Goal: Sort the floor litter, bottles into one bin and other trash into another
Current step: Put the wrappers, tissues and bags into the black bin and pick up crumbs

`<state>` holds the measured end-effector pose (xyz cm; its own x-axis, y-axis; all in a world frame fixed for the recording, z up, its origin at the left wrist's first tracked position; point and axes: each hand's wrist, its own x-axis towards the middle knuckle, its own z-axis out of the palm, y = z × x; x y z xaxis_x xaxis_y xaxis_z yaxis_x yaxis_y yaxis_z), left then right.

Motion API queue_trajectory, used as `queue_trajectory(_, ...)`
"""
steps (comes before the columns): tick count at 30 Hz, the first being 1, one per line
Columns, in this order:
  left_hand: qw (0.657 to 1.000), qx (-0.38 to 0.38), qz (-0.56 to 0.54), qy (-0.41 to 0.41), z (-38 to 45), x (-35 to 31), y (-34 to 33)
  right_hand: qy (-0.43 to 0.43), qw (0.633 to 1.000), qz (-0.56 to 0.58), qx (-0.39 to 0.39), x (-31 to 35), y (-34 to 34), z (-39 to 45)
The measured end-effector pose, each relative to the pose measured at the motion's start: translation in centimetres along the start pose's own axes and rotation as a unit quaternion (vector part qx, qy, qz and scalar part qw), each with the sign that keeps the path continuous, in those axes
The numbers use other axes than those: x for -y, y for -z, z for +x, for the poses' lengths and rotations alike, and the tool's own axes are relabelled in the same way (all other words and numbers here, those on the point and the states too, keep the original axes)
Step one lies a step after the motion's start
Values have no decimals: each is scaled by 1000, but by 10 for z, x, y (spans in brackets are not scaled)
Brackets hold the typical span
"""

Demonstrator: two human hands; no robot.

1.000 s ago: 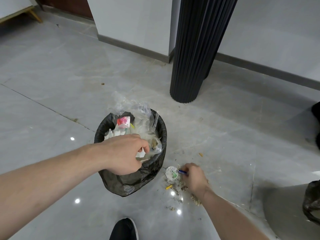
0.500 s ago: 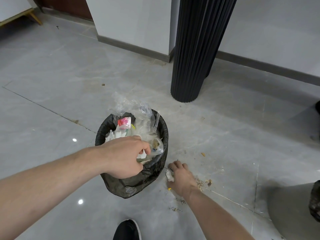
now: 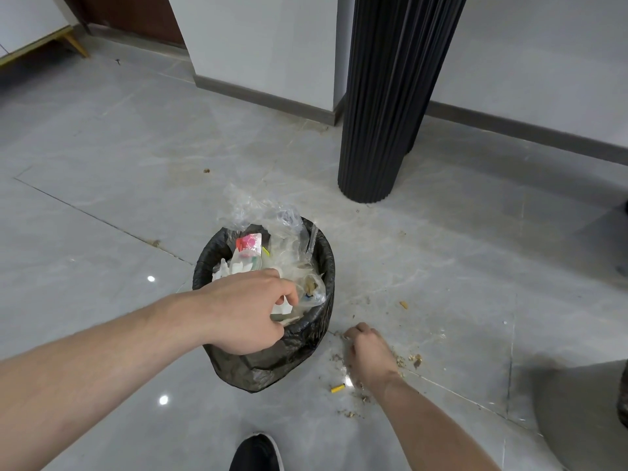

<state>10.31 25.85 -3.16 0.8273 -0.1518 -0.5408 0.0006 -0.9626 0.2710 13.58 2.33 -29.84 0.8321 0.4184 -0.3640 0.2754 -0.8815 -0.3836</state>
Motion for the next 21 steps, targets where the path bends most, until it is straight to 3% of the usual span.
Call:
queue_trajectory(8,1000,-2,23,12,-3,5,7,-96,983,123,-95,-14,37,-24)
queue_trajectory(13,1000,-15,3,27,-11,9,18,-88,984,120,-100,-17,67,-54)
queue_trajectory(16,999,-29,-5,28,-18,10,24,-82,967,172,-168,0,98,-67)
queue_trajectory(21,998,-51,-17,45,-26,17,34,16,932,227,-282,71,153,-71)
